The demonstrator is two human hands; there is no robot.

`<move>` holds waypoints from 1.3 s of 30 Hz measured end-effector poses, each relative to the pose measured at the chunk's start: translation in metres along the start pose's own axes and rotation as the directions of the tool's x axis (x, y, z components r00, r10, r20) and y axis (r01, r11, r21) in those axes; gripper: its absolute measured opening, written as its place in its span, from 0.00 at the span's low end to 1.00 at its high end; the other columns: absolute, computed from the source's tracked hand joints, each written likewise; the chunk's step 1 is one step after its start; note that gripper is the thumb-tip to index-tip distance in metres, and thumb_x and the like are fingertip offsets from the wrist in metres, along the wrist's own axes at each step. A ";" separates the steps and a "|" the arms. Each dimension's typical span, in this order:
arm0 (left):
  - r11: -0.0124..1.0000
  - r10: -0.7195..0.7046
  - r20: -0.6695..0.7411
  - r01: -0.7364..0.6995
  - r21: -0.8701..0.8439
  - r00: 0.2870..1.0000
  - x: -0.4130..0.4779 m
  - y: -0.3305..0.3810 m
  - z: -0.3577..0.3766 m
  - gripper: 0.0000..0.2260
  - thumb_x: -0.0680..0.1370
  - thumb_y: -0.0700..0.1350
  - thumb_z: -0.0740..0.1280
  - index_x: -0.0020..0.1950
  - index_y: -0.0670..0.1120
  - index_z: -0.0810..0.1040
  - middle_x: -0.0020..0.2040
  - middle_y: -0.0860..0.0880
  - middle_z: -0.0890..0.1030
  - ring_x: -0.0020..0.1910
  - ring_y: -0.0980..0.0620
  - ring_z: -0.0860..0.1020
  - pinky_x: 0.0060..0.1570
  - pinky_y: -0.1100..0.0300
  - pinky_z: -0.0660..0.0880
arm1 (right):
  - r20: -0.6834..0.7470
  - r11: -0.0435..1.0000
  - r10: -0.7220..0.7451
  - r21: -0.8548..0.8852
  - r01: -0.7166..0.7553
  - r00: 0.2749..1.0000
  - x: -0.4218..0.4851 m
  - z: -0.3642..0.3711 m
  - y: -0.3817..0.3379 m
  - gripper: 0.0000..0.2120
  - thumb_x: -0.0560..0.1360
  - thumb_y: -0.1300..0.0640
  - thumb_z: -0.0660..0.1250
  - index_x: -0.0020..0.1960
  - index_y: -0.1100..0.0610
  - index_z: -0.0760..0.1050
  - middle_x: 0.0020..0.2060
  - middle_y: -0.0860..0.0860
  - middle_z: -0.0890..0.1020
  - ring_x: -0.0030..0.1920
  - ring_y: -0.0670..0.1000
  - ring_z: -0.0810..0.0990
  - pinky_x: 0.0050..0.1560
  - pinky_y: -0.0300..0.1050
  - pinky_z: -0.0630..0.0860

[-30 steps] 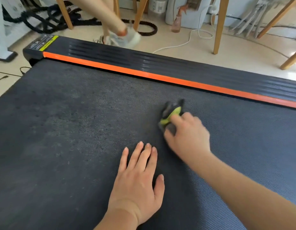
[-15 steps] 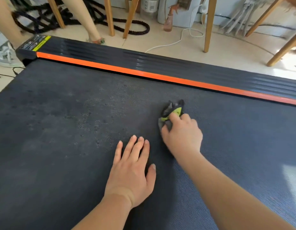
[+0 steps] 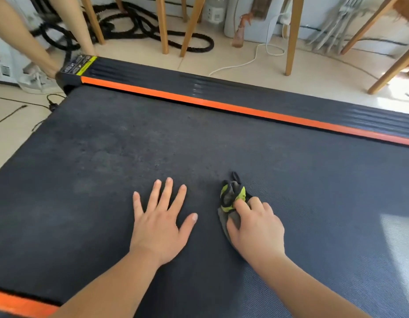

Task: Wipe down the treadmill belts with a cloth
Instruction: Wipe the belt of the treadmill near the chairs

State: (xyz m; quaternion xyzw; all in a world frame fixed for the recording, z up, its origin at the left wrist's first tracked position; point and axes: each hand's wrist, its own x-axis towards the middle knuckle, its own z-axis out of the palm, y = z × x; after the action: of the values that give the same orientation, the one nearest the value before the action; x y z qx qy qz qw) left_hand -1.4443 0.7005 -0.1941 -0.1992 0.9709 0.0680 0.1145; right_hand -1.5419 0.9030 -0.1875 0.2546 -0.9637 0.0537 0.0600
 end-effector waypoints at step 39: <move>0.999 0.030 -0.095 -0.025 0.045 0.995 0.006 -0.004 0.014 0.35 0.81 0.72 0.42 0.84 0.57 0.53 0.85 0.49 0.50 0.84 0.44 0.46 0.76 0.29 0.47 | 0.125 0.975 -0.223 0.027 0.221 0.967 0.134 0.011 -0.015 0.16 0.81 0.41 0.59 0.64 0.45 0.73 0.51 0.50 0.75 0.54 0.58 0.77 0.40 0.47 0.66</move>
State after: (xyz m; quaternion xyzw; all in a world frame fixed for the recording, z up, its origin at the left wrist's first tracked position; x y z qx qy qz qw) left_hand -1.4456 0.6966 -0.2095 -0.1863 0.9791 0.0388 0.0715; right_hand -1.6511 0.8231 -0.1786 0.3641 -0.9307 0.0366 0.0026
